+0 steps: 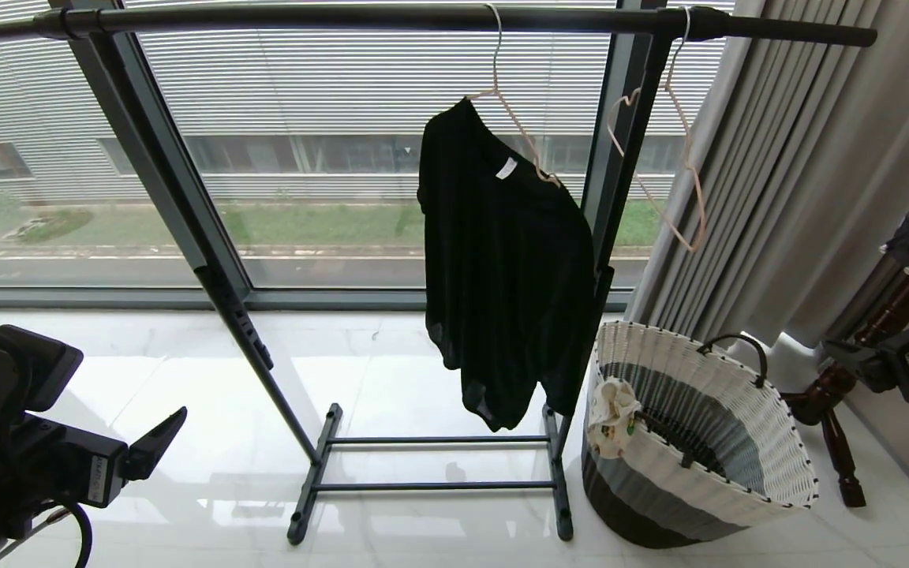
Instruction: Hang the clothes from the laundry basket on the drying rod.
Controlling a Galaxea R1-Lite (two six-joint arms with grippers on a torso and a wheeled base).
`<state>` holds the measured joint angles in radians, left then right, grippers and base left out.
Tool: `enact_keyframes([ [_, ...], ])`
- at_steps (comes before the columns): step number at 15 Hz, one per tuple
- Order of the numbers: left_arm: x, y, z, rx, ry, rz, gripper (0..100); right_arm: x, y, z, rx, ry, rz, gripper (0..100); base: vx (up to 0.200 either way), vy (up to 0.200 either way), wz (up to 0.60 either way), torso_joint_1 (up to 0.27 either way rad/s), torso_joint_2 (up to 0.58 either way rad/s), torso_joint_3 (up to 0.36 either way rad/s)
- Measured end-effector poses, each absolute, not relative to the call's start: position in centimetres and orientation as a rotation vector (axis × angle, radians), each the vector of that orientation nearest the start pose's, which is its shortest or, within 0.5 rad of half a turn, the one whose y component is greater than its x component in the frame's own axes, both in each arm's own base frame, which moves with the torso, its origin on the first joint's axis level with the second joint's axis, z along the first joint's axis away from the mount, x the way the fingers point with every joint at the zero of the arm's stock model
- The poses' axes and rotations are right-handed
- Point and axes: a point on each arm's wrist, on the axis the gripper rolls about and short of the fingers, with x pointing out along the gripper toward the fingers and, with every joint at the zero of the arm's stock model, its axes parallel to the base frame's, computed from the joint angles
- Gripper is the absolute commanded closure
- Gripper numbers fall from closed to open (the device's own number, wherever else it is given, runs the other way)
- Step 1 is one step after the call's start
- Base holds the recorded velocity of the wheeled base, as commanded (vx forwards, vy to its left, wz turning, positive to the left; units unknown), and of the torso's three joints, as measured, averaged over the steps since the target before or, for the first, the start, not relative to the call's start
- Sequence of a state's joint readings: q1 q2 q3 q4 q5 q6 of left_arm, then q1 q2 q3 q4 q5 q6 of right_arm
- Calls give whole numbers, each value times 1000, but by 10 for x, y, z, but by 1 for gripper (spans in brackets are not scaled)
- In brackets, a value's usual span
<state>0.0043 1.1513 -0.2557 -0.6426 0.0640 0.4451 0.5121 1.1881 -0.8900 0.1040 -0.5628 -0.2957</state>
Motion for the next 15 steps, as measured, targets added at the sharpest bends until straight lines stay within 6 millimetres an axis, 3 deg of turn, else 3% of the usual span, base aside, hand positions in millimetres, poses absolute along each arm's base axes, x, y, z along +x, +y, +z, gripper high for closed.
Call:
enact_keyframes([
  [15,142,2,158,459,261,10,0,152,74,244,-557,347,23,0,0,0,0,-169,459,287],
])
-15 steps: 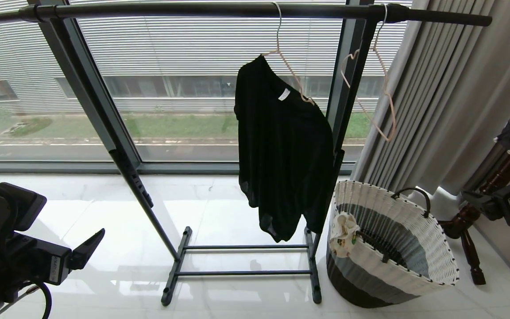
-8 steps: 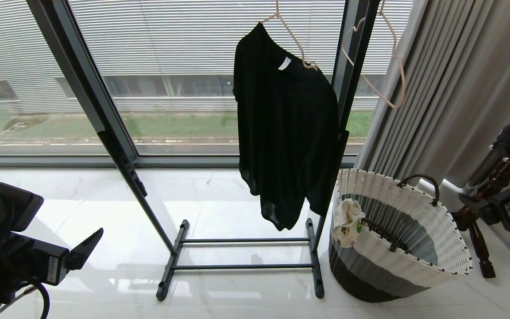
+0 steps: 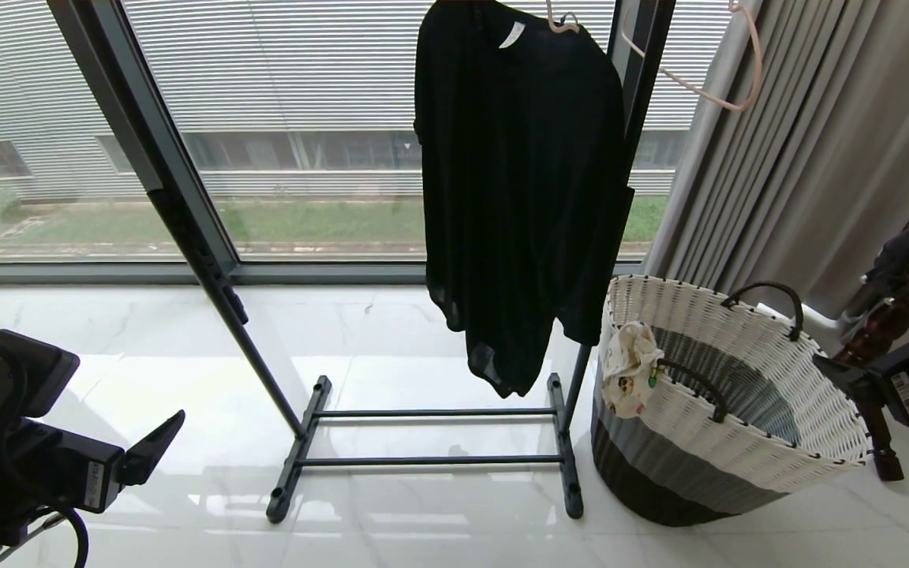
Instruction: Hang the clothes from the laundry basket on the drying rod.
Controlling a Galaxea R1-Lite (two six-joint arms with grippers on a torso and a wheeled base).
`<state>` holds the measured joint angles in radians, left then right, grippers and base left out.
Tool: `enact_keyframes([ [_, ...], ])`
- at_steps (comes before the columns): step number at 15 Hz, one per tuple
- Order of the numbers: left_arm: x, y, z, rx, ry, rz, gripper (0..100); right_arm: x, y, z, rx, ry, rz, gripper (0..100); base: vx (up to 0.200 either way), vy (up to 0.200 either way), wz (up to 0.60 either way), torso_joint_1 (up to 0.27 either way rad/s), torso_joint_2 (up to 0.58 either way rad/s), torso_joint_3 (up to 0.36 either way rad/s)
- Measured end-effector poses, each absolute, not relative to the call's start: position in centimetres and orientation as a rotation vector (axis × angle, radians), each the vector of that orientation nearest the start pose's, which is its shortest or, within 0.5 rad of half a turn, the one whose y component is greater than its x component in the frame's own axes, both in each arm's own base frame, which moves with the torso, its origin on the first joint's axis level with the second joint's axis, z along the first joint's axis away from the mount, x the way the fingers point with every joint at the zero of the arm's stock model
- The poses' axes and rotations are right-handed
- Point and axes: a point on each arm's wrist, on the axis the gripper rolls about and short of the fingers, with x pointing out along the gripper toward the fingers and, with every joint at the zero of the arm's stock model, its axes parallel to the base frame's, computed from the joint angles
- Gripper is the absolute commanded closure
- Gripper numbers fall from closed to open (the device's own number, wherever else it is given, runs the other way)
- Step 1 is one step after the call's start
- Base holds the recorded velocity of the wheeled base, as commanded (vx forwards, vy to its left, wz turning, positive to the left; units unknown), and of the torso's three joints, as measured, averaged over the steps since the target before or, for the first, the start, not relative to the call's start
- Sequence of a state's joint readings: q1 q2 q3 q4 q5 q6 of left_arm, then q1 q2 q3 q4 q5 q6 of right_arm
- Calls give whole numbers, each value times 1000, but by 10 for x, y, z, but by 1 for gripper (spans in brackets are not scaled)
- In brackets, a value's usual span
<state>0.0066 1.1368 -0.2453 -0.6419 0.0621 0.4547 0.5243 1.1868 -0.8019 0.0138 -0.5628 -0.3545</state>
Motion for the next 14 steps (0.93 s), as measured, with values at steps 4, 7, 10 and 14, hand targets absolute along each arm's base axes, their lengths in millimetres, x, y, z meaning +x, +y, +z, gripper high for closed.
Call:
enact_keyframes([
  [4,142,2,160,459,253,9,0,153,77,240,-544,348,123,0,200,0,0,-28,88,71],
  [7,142,0,161,461,246,-3,0,158,82,232,-572,370,235,0,200,0,0,7,14,7],
  [10,141,-4,162,465,230,-27,0,174,91,222,-636,387,263,0,200,0,0,4,7,7],
  [14,139,-6,163,464,219,-43,0,201,108,199,-757,424,359,0,100,0,0,2,0,1],
])
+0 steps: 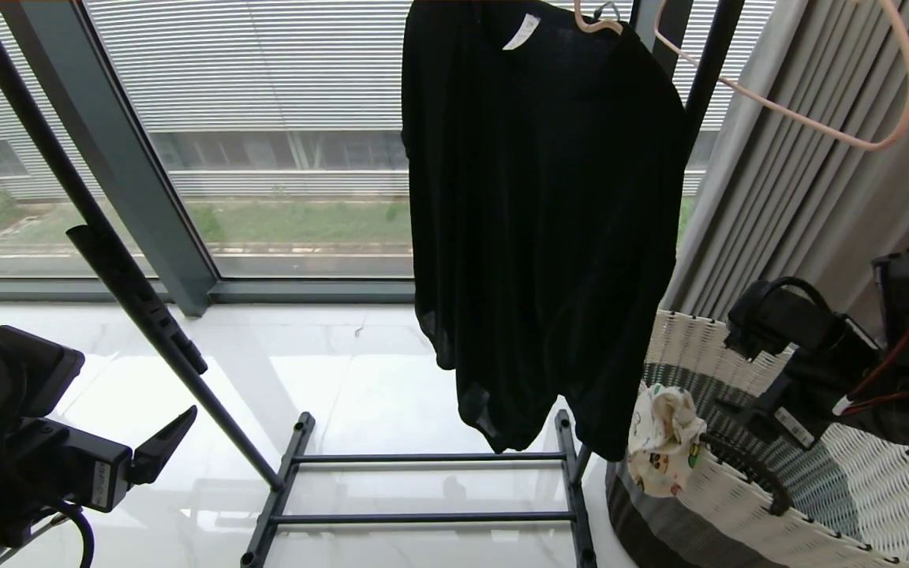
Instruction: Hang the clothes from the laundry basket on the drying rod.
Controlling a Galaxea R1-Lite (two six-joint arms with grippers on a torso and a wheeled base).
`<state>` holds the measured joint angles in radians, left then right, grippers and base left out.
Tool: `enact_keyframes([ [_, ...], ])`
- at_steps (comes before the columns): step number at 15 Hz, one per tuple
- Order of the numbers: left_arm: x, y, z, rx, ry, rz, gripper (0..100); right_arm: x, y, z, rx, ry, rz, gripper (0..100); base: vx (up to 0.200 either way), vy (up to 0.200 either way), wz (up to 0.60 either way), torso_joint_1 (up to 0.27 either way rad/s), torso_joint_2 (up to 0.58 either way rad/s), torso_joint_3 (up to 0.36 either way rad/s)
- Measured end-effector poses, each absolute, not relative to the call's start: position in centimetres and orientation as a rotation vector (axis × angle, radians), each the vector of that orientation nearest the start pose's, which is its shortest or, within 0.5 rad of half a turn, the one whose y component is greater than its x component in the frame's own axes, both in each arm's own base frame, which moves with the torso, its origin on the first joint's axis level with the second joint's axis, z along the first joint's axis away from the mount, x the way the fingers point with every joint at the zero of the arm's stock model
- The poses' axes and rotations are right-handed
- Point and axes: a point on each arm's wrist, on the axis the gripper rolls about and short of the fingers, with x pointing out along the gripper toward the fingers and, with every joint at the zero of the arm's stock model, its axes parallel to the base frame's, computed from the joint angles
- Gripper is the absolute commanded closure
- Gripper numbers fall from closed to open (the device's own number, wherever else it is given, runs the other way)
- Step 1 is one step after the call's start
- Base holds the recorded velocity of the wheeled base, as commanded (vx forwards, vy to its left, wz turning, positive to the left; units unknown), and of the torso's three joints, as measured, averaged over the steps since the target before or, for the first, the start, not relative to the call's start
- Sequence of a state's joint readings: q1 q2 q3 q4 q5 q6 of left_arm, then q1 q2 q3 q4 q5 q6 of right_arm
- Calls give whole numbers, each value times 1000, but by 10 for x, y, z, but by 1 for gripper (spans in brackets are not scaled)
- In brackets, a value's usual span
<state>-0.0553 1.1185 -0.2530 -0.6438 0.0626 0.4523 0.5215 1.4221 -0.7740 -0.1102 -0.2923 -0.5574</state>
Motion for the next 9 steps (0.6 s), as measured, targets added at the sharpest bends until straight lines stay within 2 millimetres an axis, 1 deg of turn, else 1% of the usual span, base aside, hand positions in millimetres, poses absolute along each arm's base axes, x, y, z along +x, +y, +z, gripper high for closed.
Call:
enact_keyframes([
  [2,139,-6,164,462,216,-43,0,210,115,186,-796,464,405,0,0,0,0,0,0,0],
  [5,139,-6,164,460,215,-43,0,222,121,172,-816,505,420,0,0,0,0,0,0,0],
  [9,138,-7,162,460,223,-47,0,241,132,154,-815,499,413,0,0,0,0,0,0,0],
])
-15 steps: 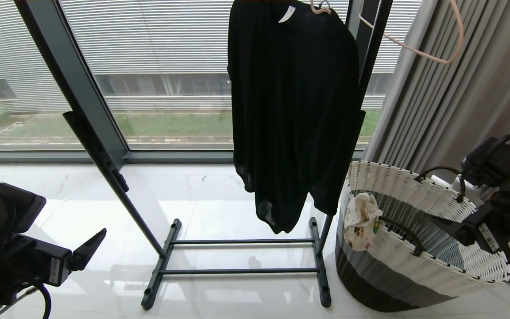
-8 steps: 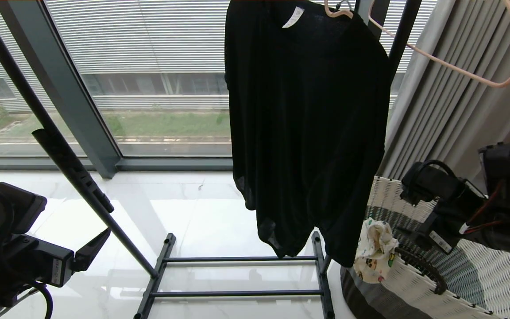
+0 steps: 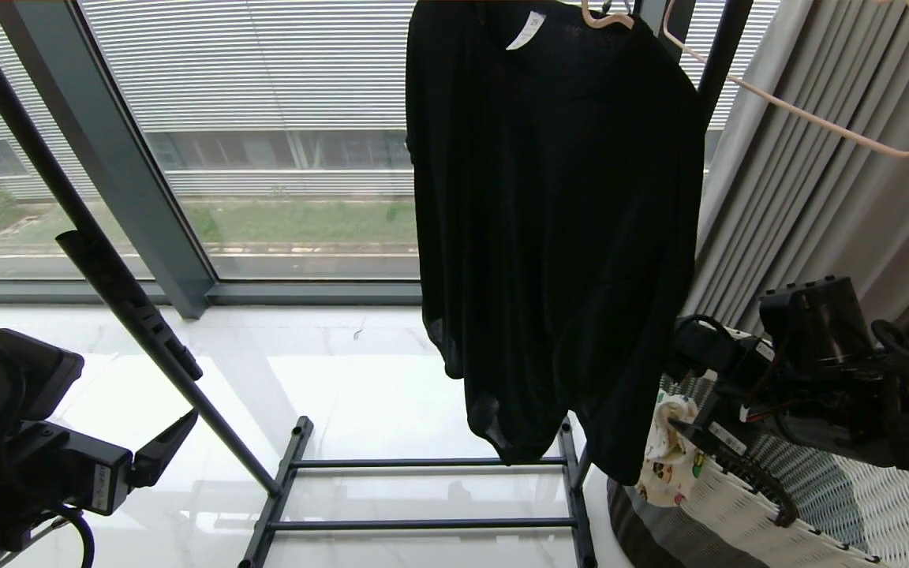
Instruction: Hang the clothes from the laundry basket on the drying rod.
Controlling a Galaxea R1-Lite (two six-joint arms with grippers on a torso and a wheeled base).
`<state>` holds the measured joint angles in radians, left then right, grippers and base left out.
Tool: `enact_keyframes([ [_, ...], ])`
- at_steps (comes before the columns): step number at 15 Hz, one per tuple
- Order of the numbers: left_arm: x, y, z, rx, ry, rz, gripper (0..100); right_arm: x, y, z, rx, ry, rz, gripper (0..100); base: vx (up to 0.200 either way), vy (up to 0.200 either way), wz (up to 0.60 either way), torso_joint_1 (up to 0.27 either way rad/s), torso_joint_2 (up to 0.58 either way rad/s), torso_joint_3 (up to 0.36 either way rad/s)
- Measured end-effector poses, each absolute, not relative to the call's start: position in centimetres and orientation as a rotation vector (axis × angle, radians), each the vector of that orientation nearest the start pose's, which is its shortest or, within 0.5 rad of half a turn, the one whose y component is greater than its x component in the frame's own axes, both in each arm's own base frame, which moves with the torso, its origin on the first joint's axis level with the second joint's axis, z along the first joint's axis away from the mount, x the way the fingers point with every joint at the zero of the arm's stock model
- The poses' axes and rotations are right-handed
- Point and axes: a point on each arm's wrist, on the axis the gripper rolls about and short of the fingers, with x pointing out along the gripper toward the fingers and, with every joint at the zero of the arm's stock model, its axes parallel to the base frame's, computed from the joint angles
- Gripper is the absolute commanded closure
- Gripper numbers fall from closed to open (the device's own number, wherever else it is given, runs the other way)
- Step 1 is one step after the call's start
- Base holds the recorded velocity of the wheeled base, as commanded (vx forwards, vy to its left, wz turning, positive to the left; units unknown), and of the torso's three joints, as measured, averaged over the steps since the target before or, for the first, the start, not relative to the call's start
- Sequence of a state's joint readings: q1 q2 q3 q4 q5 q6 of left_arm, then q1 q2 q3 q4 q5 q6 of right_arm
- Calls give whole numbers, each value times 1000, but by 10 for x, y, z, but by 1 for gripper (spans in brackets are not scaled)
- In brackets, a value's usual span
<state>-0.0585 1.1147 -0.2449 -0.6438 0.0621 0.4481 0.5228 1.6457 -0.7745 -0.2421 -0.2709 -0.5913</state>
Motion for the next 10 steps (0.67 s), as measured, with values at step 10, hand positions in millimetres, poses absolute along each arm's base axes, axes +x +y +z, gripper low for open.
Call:
enact_keyframes([
  [10,137,-9,158,463,231,-65,0,276,128,132,-917,456,364,0,0,0,0,0,0,0],
])
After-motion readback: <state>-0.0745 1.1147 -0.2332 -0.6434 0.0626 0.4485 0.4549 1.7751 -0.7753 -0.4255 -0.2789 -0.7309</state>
